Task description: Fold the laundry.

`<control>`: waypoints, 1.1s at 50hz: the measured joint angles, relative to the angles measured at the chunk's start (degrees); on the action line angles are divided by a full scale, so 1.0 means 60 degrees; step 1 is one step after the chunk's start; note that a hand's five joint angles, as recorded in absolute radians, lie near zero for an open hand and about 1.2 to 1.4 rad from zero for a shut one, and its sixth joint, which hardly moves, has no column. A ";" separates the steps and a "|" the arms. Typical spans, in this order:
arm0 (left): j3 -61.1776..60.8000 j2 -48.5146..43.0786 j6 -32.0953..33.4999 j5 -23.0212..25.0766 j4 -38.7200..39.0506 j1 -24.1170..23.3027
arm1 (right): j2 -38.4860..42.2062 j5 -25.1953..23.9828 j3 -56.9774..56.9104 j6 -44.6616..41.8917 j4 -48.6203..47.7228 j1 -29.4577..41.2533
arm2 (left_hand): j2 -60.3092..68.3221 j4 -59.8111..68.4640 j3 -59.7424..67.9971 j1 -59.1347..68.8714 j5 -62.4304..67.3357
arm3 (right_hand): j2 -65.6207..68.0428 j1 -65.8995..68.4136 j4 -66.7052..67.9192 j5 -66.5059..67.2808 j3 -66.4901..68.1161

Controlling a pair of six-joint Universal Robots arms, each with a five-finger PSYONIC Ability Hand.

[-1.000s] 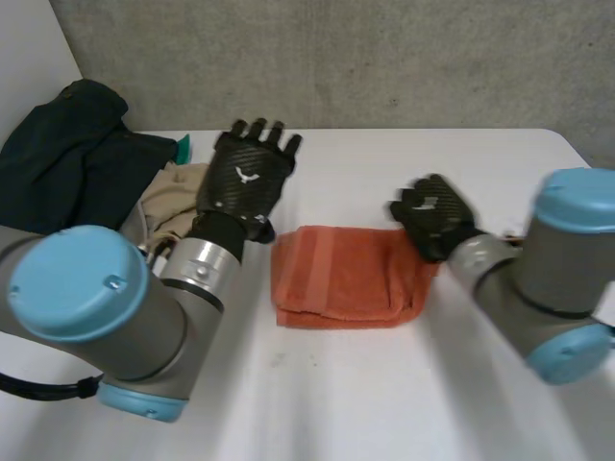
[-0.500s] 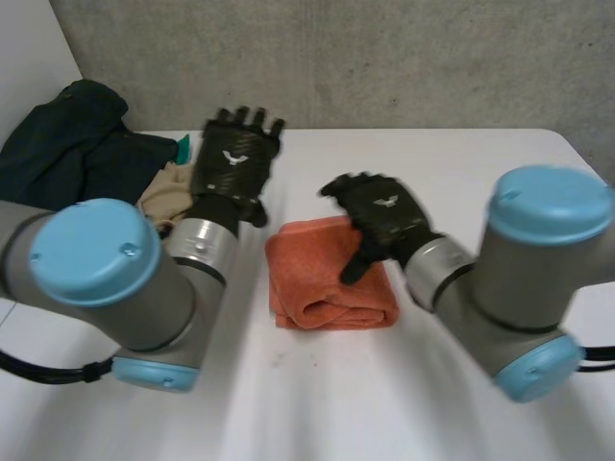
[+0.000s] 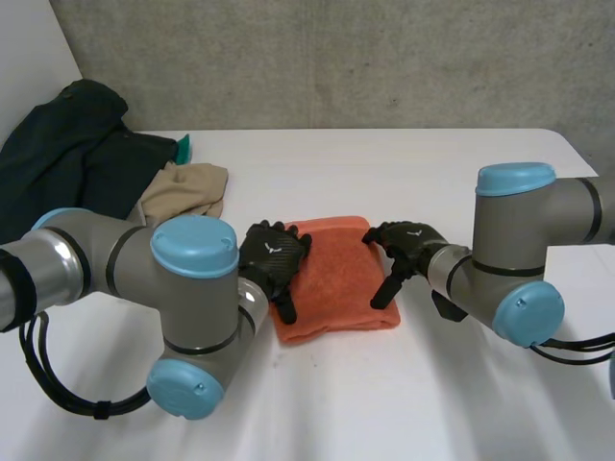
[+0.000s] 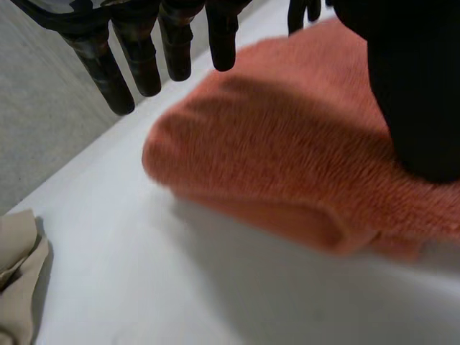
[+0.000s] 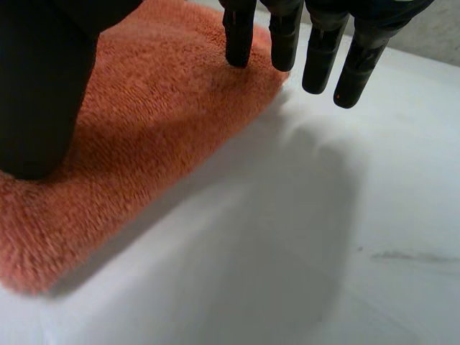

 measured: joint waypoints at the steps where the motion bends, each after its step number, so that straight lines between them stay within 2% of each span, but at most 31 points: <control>1: 0.0012 -0.0026 0.0104 0.0004 -0.0022 0.0029 | 0.0026 0.0012 -0.0026 -0.0077 0.0009 0.0009 | 0.0000 0.0001 -0.0001 0.0000 -0.0003 | 0.0001 -0.0030 0.0000 0.0000 0.0000; 7: 0.0167 -0.0046 0.0865 0.0119 -0.0144 0.0235 | -0.0402 0.0059 0.0152 -0.0650 0.0039 0.0055 | -0.0002 0.0002 -0.0001 0.0000 -0.0007 | 0.0000 -0.0082 0.0001 0.0000 0.0000; 11: 0.0250 0.0451 0.0945 0.0419 -0.0147 0.0259 | -0.1334 0.0051 0.0910 -0.0610 -0.0246 0.0013 | -0.0002 0.0001 -0.0002 0.0000 -0.0014 | 0.0000 -0.0082 0.0000 0.0000 0.0000; 17: 0.0175 0.2005 0.0582 0.1694 -0.0155 0.0423 | -0.2594 0.0063 0.2735 0.0008 -0.1417 -0.0179 | -0.0002 0.0002 -0.0001 0.0000 -0.0023 | 0.0000 -0.0082 0.0000 0.0000 0.0000; 25: -0.0269 0.3592 -0.0890 0.3911 -0.0331 0.1007 | -0.3545 -0.0140 0.5119 0.0781 -0.2905 -0.0793 | -0.0006 0.0002 -0.0001 0.0000 -0.0028 | 0.0000 -0.0082 0.0000 0.0000 0.0000; 29: -0.0428 0.3881 -0.1366 0.4765 -0.0362 0.1270 | -0.3498 -0.0399 0.5508 0.0906 -0.3255 -0.0789 | 0.0000 0.0002 -0.0001 0.0000 -0.0019 | 0.0000 -0.0082 0.0000 0.0000 0.0001; 33: -0.0499 0.3947 -0.1525 0.5137 -0.0365 0.1421 | -0.3115 -0.0631 0.5400 0.1012 -0.3511 -0.0571 | 0.0000 0.0002 -0.0001 0.0000 -0.0018 | 0.0000 -0.0082 0.0000 0.0000 0.0000; 43: -0.0557 0.3830 -0.1453 0.5145 -0.0369 0.1412 | -0.2015 -0.0694 0.4466 0.1313 -0.3769 0.0075 | 0.0000 0.0002 -0.0001 0.0000 -0.0019 | 0.0001 -0.0082 0.0000 0.0000 0.0000; 45: -0.0586 0.3809 -0.1429 0.5118 -0.0365 0.1394 | -0.1456 -0.0604 0.3931 0.1407 -0.3778 0.0286 | 0.0000 0.0002 -0.0002 0.0000 -0.0020 | 0.0031 -0.0055 0.0011 0.0011 0.0027; 46: -0.0594 0.3805 -0.1424 0.5111 -0.0363 0.1390 | -0.1379 -0.0583 0.3851 0.1417 -0.3780 0.0311 | 0.0000 0.0002 -0.0001 0.0000 -0.0019 | 0.0213 0.0143 0.0168 0.0188 0.0227; 49: -0.0606 0.3804 -0.1420 0.5103 -0.0363 0.1382 | -0.0974 -0.0340 0.3382 0.1453 -0.3781 0.0408 | 0.0000 0.0002 -0.0001 0.0000 -0.0021 | 0.4424 0.3245 0.4154 0.3829 0.4260; 50: -0.0607 0.3804 -0.1419 0.5103 -0.0363 0.1381 | -0.0953 -0.0309 0.3351 0.1454 -0.3781 0.0412 | 0.0000 0.0002 -0.0001 0.0000 -0.0021 | 0.4424 0.3245 0.4154 0.3829 0.4260; 52: -0.0621 0.3802 -0.1419 0.5103 -0.0363 0.1376 | -0.0828 0.0022 0.3108 0.1452 -0.3770 0.0427 | -0.0001 0.0002 -0.0001 0.0000 -0.0021 | 0.6576 0.4655 0.7013 0.6057 0.6220; 55: -0.0646 0.3802 -0.1415 0.5107 -0.0361 0.1379 | -0.0814 0.0417 0.2947 0.1432 -0.3732 0.0404 | -0.0002 0.0002 -0.0001 0.0000 -0.0024 | 0.7284 0.5211 0.8320 0.7242 0.6990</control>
